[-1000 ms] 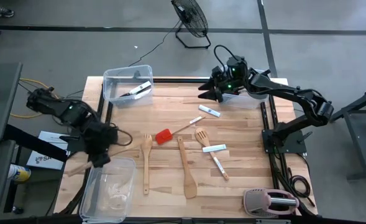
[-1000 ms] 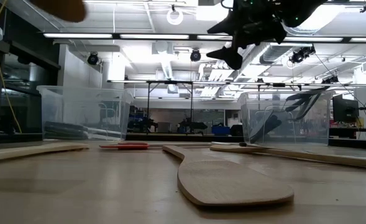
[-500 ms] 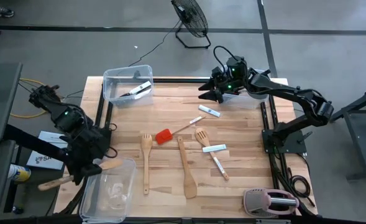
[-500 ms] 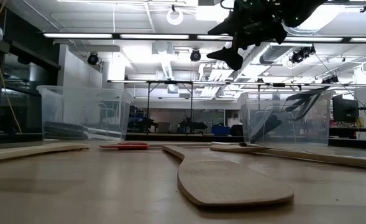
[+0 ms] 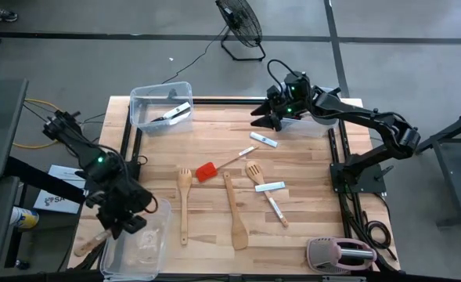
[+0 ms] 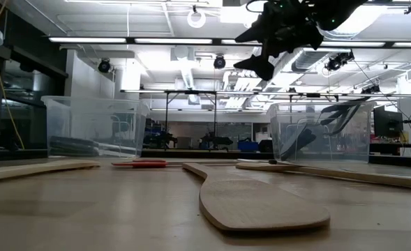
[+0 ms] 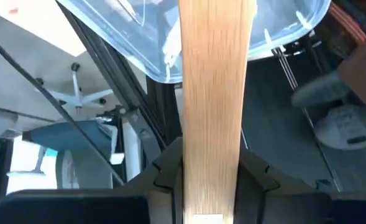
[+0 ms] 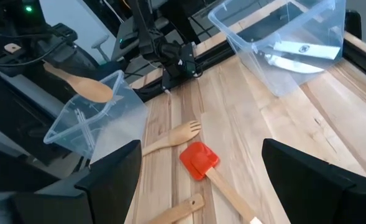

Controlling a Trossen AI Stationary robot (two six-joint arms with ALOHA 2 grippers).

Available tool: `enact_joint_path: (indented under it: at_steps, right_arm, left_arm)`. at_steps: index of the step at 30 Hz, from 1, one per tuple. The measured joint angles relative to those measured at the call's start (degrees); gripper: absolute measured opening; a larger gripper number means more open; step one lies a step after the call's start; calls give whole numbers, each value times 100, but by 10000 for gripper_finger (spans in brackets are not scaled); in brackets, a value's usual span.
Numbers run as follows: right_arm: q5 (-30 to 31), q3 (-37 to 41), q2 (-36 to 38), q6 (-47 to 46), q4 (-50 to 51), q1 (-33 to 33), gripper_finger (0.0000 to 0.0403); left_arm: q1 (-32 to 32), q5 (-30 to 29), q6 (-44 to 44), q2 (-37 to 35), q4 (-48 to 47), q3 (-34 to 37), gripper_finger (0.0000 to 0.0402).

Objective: Pick & Place Kitchen Items
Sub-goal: Put the brown serving spoon into the bottom transparent bin

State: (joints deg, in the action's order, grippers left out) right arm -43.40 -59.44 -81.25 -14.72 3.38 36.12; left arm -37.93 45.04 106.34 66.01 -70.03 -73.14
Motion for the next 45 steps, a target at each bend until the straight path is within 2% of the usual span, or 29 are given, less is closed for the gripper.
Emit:
enact_joint_path:
  at_steps: [9, 18, 23, 25, 29, 31, 38, 45]
  right_arm:
    - [-14, 0, 0, 110, 191, 0, 325]
    - [-19, 0, 0, 308, 426, 0, 325]
    - [-19, 0, 0, 349, 461, 0, 325]
    - [-14, 0, 0, 410, 533, 0, 325]
    - [-2, 2, 0, 505, 675, 0, 325]
    - [-2, 2, 0, 552, 689, 0, 325]
    - [-2, 2, 0, 595, 684, 0, 325]
    - [-2, 2, 0, 622, 681, 0, 325]
  left_arm:
    - [0, 424, 107, 315, 453, 0, 83]
    - [2, 229, 255, 98, 308, 2, 83]
    - [0, 233, 213, -91, 561, -22, 83]
    - [0, 464, 225, -104, 589, -86, 83]
    - [0, 1421, 449, -80, 540, -92, 83]
    - [0, 1570, 496, -68, 501, -92, 83]
    - [4, 1453, 462, 234, 608, -92, 83]
    - [4, 1453, -80, 747, 664, -92, 83]
